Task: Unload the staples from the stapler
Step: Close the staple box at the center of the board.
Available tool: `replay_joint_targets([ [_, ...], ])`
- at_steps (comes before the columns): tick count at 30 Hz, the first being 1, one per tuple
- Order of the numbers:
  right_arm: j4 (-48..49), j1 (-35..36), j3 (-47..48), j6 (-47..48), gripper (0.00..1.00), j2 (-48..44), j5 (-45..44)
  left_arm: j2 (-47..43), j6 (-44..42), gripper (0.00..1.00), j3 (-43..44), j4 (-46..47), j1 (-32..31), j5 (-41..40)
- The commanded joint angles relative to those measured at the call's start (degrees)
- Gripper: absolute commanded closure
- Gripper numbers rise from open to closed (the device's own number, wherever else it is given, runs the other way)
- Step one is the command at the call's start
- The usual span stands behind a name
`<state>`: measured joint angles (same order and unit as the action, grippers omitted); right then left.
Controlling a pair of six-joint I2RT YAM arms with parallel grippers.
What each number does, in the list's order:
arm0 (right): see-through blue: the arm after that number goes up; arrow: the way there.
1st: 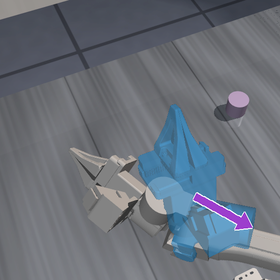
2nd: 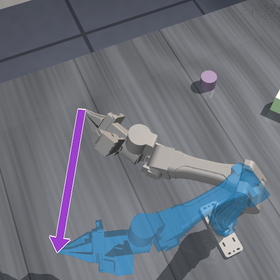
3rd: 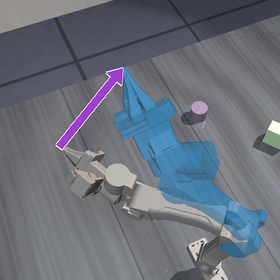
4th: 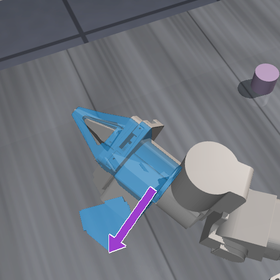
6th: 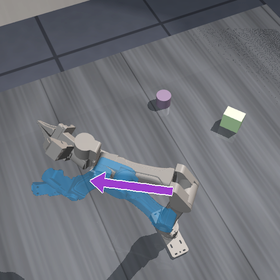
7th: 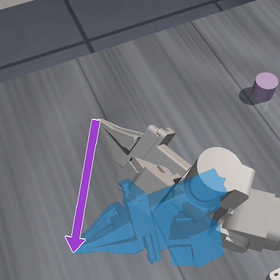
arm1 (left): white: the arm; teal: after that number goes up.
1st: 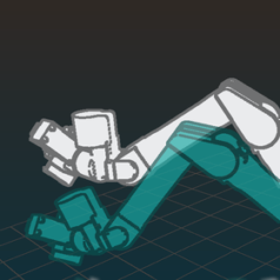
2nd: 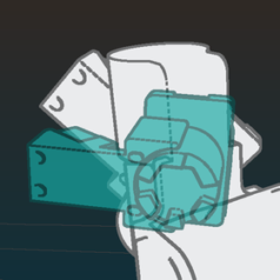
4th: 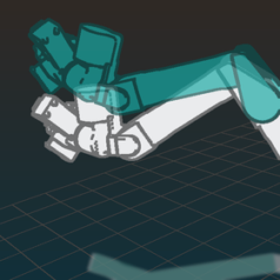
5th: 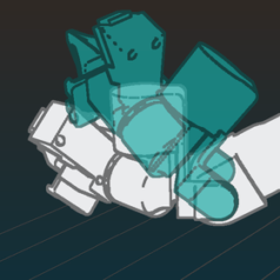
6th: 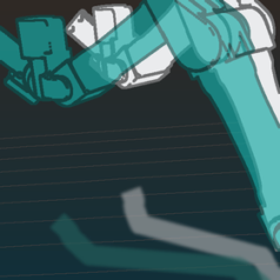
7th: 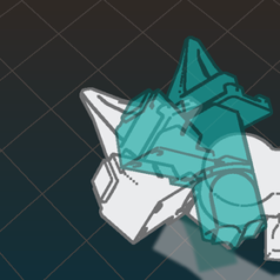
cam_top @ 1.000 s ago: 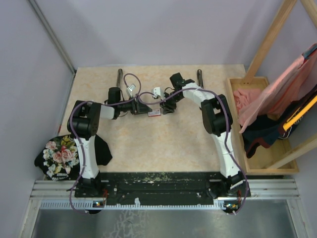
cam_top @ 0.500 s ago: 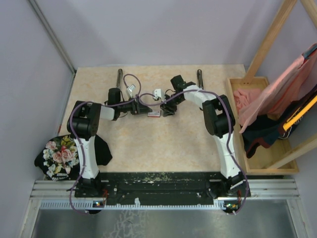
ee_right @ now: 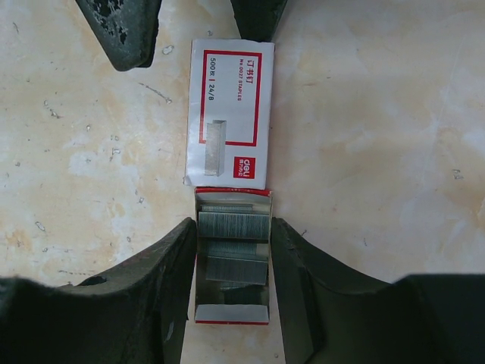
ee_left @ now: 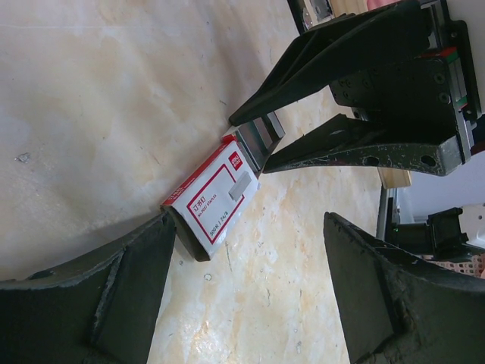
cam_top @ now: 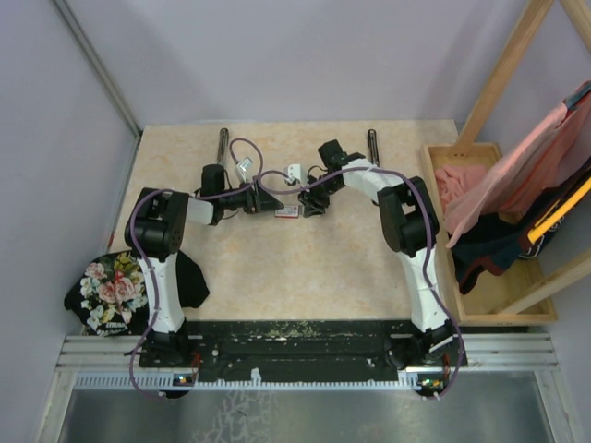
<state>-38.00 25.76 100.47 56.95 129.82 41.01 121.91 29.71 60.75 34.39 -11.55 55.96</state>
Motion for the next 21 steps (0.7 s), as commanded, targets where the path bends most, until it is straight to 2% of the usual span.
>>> replay_joint_targets([
  [1, 0.18, 0.67, -0.95, -1.05, 0.56, -2.99, 0.25, -0.43, -1.06, 0.15, -1.78, -1.88, -0.48, -2.34],
  [21, 4.94, 1.70, -6.95, -5.08, 0.55, -7.28, -2.16, -1.27, -0.91, 0.15, -3.62, -1.58, -1.10, -4.34],
])
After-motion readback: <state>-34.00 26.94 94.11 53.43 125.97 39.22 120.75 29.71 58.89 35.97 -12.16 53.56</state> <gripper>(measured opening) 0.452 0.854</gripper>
